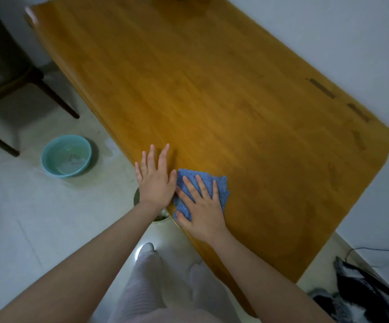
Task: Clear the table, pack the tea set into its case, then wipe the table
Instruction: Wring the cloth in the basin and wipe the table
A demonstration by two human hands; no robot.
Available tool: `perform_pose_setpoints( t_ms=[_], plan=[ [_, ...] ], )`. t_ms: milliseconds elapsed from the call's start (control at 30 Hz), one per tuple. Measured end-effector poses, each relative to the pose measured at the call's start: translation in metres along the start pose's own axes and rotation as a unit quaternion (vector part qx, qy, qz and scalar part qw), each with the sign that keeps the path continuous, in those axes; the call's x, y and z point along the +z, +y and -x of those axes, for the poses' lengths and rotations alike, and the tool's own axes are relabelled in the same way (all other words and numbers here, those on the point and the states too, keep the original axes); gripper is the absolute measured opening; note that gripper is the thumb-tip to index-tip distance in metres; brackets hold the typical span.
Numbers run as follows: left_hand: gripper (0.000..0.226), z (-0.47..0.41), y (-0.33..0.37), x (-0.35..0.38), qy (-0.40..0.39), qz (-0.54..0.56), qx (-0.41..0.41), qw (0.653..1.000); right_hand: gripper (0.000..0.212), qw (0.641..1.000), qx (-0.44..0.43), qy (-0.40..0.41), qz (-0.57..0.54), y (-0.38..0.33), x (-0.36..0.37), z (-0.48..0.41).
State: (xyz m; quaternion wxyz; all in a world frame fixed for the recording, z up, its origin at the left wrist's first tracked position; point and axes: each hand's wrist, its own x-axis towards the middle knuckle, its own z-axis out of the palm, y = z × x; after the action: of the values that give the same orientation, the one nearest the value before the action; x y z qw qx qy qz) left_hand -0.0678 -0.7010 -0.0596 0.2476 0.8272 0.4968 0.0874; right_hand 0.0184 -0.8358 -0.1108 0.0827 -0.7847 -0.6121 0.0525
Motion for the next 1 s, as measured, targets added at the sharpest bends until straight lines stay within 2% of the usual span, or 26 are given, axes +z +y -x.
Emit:
perform_pose_setpoints(
  t_ms=[167, 367, 700, 1000],
  plan=[
    [0.064, 0.027, 0.019, 0.017, 0.027, 0.013, -0.059, 0.998, 0.061, 0.998, -0.059, -0.031, 0.001, 0.017, -0.002, 0.021],
    [0.064, 0.061, 0.030, 0.023, 0.037, 0.016, -0.087, 0.995, 0.065, 0.994, -0.103, -0.043, 0.009, 0.039, -0.009, 0.059],
    [0.062, 0.098, 0.038, 0.033, 0.007, 0.002, -0.072, 0.997, 0.063, 0.989, -0.134, -0.061, 0.028, 0.077, -0.019, 0.087],
    [0.062, 0.123, 0.053, 0.026, 0.051, -0.013, -0.105, 0.993, 0.058, 0.989, -0.120, -0.082, 0.016, 0.081, -0.020, 0.078]
  ],
)
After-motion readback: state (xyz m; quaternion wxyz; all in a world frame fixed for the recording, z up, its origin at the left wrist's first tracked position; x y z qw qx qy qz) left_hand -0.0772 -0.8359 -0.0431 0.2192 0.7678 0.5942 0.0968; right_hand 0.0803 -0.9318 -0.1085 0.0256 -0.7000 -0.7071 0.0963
